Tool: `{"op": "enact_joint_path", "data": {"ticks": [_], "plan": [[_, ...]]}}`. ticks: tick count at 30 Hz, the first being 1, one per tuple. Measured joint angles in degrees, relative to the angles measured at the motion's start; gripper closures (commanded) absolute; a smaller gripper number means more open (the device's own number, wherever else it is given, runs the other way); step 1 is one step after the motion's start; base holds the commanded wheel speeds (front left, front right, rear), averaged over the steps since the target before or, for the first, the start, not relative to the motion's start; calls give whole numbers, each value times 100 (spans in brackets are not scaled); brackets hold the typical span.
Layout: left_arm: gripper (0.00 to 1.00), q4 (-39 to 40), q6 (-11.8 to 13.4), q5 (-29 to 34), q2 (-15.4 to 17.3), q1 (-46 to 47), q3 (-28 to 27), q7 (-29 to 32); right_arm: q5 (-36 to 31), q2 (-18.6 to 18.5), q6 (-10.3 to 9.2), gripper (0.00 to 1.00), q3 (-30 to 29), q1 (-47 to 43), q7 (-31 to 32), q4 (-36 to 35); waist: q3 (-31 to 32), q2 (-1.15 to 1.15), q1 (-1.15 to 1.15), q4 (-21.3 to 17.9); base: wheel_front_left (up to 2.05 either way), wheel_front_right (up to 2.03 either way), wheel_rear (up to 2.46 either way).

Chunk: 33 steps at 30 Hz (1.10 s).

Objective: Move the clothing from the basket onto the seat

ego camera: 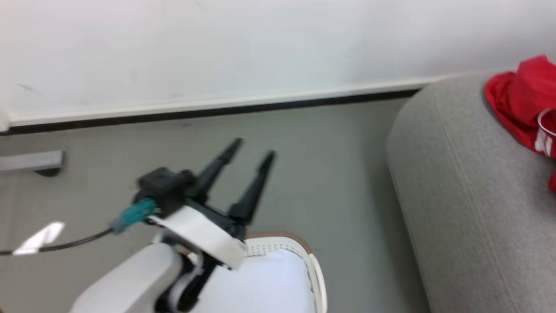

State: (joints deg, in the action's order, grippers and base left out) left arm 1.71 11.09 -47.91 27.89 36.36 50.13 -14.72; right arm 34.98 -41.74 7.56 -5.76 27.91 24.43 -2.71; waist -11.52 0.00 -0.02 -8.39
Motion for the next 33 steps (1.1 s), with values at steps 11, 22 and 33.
{"op": "enact_joint_path", "data": {"ticks": [11, 22, 33], "plan": [[0, 368, 722, 56, 476, -1162, -1316, -36, -492, 1478, 0, 0, 421, -827, -1243, -482, 591, 0, 0, 542, 0, 0, 0], [0, 587, 592, 1204, -169, -2942, -2833, -41, -1180, 2805, 0, 0, 742, -1977, -2659, -68, 871, 0, 1, 621, 0, 0, 0], [0, -138, -257, 1980, -1072, -3654, -3684, -41, -1602, 3510, 0, 0, 1354, -2464, -3570, 612, 911, 0, 1, 599, 0, 0, 0]]}}
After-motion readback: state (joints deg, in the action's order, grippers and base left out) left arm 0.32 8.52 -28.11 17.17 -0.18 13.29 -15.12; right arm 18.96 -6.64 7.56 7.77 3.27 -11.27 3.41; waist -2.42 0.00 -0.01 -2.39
